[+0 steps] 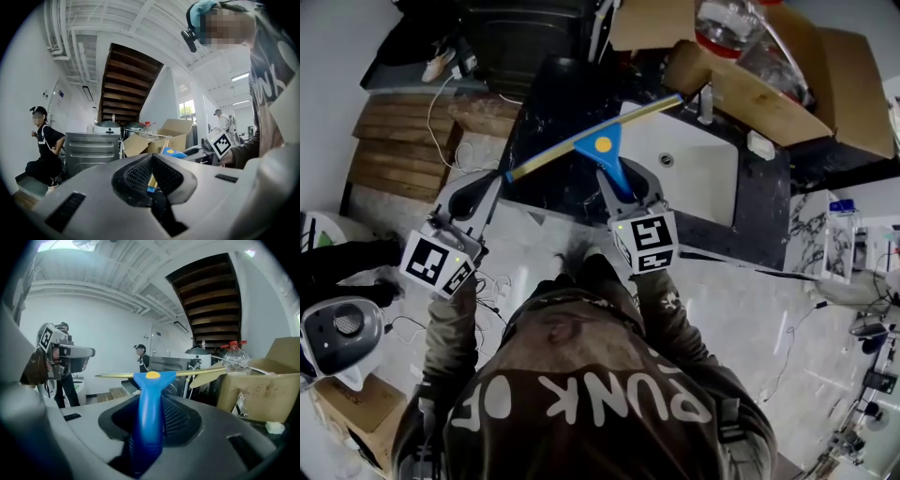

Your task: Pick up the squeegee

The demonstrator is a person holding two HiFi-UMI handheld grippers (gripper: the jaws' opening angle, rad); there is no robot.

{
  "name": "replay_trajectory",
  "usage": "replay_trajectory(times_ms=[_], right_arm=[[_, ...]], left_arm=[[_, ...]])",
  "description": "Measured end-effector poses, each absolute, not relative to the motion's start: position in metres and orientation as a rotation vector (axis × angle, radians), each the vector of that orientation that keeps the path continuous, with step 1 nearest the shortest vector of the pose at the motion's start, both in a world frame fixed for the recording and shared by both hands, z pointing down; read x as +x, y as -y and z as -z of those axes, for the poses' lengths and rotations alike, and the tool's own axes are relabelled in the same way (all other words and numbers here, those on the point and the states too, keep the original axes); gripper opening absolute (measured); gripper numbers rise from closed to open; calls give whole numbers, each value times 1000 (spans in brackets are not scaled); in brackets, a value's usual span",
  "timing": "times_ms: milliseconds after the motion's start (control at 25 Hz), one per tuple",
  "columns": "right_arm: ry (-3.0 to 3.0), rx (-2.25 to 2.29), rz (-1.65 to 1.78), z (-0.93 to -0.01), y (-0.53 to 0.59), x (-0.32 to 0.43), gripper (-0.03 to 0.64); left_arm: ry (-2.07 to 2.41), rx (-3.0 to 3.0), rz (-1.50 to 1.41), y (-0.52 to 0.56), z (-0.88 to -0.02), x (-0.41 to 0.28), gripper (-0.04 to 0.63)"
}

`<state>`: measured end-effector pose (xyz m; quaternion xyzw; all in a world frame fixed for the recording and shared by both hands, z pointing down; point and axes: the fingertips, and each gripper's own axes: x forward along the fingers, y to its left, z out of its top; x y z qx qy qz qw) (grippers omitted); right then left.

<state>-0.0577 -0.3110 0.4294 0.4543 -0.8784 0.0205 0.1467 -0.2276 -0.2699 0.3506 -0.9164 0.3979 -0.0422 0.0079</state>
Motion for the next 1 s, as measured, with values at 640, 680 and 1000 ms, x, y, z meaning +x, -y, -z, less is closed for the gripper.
replay_trajectory(times_ms=[640,680,1000], right_arm=[[2687,1268,109,-380,246,20,141],[2703,1258,121,-378,240,26,141],[2819,1190,150,-363,187,69,141]], left_arm=[[-1326,-2784,161,211,-333,-165,3],[-1333,-2777,167,205,-332,-159,3],[-1396,-2727,222,141,-333,-110,3]])
